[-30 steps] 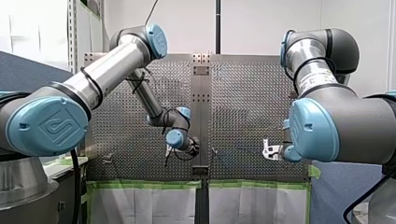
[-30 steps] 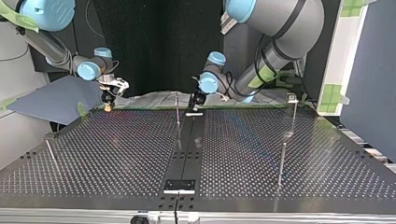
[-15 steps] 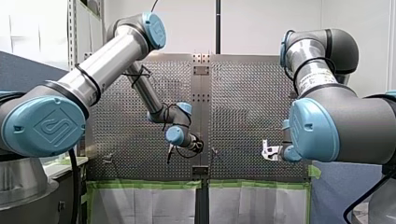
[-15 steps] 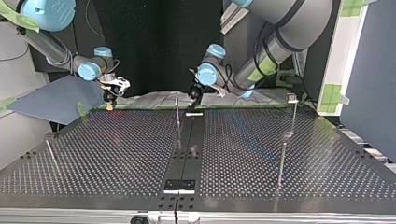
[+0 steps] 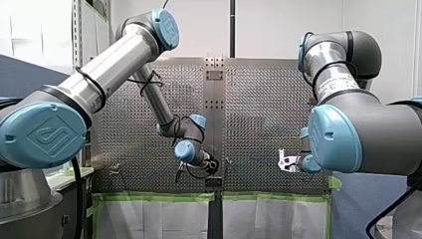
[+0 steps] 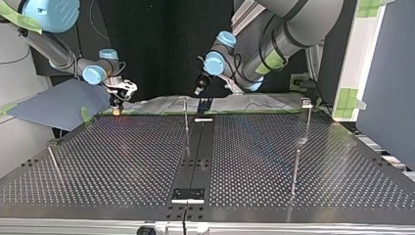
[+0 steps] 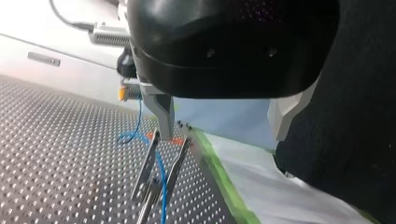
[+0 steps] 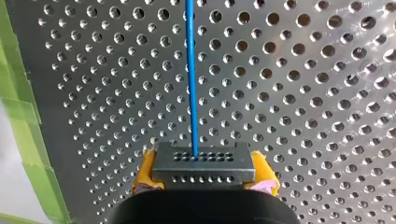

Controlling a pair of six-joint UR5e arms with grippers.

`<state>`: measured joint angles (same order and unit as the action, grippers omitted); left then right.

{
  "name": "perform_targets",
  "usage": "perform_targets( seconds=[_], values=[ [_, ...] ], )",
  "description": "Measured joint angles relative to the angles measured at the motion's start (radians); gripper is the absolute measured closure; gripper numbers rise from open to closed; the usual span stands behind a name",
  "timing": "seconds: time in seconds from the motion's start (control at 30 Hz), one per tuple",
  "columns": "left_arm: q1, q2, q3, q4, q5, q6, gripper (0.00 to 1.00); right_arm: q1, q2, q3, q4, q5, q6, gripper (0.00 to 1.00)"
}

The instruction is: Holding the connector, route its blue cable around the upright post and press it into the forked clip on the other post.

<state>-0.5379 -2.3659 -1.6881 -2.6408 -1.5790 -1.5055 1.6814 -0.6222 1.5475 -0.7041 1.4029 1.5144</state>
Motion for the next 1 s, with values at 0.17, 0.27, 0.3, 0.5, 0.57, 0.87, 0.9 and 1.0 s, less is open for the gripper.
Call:
perform_targets(
  seconds=[0.17, 0.27, 0.3, 0.5, 0.57, 0.87, 0.9, 1.0],
  values=[
    [-0.014, 0.000, -0.003, 0.014, 0.000, 0.001, 0.00, 0.001, 0.000, 0.000, 0.000, -0.001, 0.000, 1.00],
    [-0.019, 0.002, -0.002, 0.025, 0.000, 0.001, 0.00, 0.002, 0.000, 0.000, 0.000, -0.003, 0.000, 1.00],
    [-0.020, 0.003, -0.002, 0.029, 0.000, 0.001, 0.00, 0.002, 0.000, 0.000, 0.000, -0.004, 0.000, 1.00],
    [-0.024, 0.007, -0.002, 0.051, 0.000, -0.002, 0.00, 0.002, 0.001, 0.000, 0.000, -0.005, 0.000, 1.00],
    [-0.024, 0.007, -0.002, 0.055, 0.000, -0.007, 0.00, 0.002, 0.001, 0.000, 0.000, -0.005, 0.000, 1.00],
    [-0.024, 0.008, -0.002, 0.056, 0.000, -0.019, 0.00, 0.002, 0.002, 0.000, -0.004, -0.012, 0.010, 1.00],
    [-0.024, 0.008, -0.002, 0.056, 0.000, -0.021, 0.00, 0.002, 0.002, 0.000, -0.004, -0.014, 0.011, 1.00],
    [-0.024, 0.008, -0.002, 0.056, 0.000, -0.024, 0.00, 0.003, 0.003, 0.000, -0.005, -0.019, 0.014, 1.00]
  ],
)
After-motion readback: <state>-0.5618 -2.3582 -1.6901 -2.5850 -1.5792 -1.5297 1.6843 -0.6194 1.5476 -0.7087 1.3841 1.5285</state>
